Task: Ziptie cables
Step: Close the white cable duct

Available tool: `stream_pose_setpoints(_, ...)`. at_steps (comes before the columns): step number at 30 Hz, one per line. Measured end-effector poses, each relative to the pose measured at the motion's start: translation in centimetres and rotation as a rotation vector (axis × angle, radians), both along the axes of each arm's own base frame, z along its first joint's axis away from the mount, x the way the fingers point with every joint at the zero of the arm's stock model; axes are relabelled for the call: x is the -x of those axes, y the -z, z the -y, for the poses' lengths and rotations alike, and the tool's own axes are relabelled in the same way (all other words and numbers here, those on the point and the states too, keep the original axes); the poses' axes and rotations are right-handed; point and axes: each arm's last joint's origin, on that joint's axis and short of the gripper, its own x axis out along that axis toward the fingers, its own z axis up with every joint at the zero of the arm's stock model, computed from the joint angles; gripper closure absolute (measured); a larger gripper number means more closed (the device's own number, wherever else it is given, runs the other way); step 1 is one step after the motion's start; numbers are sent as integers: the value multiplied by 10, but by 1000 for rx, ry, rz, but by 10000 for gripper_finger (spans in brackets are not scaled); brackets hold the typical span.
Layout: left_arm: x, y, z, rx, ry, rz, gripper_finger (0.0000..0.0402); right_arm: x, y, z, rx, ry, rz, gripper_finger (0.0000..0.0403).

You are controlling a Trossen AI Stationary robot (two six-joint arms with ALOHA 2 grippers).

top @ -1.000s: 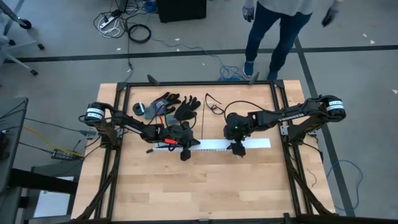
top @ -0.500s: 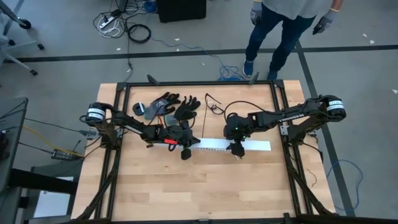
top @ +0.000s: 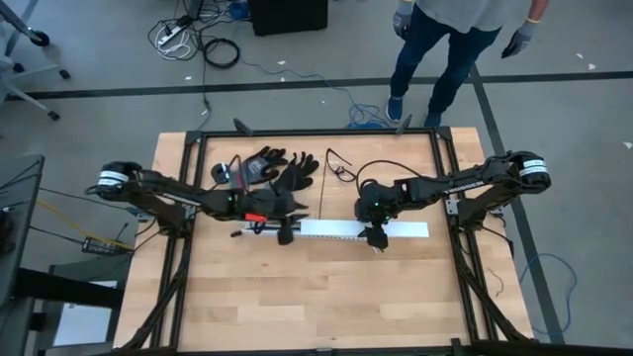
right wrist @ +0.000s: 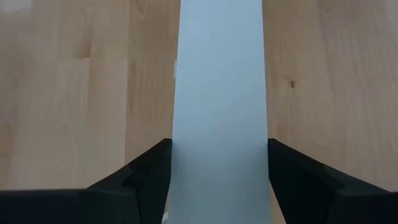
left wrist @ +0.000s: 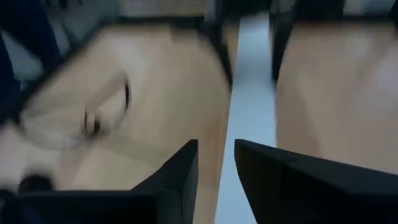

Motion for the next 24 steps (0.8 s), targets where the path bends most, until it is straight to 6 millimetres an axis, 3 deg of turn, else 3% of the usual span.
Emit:
stream_pose_setpoints(4, 21, 11, 0, -4, 11, -257, 300, 0, 0, 0, 0, 0, -2, 170)
stream_pose_setpoints(8, 31, 21, 1, 9, 97, -408, 288, 0, 0, 0, -3, -2, -3, 169)
stream_pose_setpoints(24, 26, 21, 4, 40, 154, -401, 105, 0, 1, 1, -8, -3, -6, 170)
